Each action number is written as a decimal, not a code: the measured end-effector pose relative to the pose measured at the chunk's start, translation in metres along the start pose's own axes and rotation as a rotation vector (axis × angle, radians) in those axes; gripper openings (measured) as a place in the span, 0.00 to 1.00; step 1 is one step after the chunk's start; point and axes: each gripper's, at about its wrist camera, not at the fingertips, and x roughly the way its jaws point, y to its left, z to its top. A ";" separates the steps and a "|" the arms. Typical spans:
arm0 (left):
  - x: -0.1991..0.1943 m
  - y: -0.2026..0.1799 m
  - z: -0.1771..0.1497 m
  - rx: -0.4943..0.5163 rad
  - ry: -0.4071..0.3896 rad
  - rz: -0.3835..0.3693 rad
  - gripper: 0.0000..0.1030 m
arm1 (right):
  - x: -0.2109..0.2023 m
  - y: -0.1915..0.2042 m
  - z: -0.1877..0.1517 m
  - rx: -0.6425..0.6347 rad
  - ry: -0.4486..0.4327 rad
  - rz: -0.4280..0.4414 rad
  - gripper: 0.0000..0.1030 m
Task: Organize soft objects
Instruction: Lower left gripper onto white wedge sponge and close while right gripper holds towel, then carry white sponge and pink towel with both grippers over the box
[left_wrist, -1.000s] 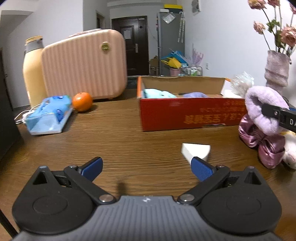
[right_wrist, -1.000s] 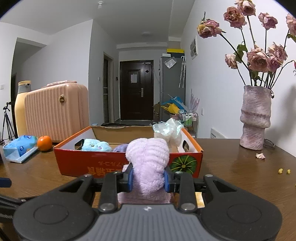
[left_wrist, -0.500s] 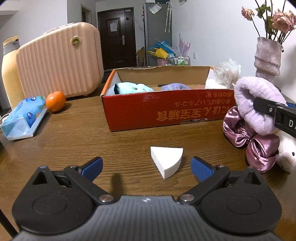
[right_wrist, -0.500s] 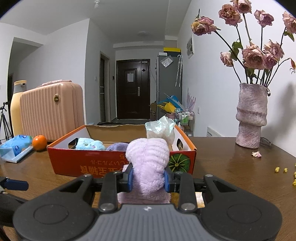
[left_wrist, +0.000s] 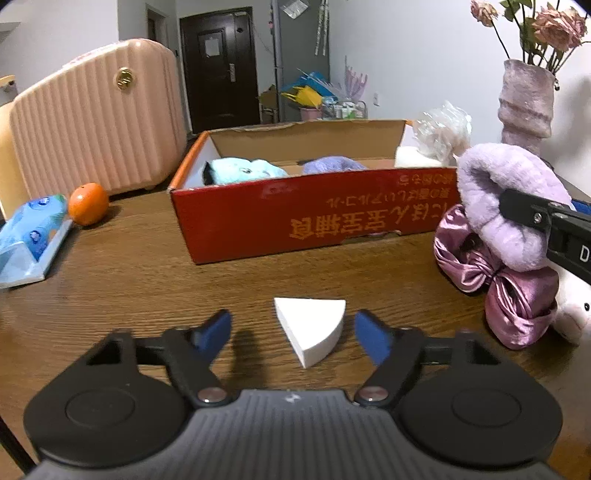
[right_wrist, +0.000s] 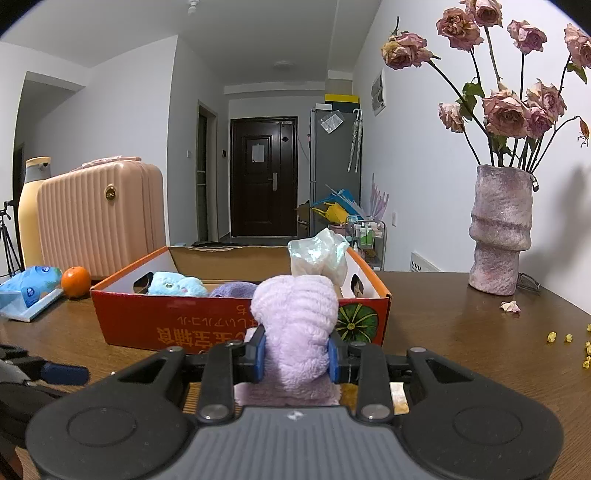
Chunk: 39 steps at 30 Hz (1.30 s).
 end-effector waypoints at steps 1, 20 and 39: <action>0.001 -0.001 0.000 0.003 0.006 -0.009 0.62 | 0.000 0.000 0.000 0.000 0.000 0.000 0.29; -0.003 0.000 0.000 0.001 -0.006 -0.056 0.32 | -0.001 0.001 0.000 -0.002 -0.008 0.004 0.29; -0.037 0.011 0.011 -0.042 -0.138 -0.085 0.32 | -0.017 0.008 0.007 -0.028 -0.081 0.028 0.29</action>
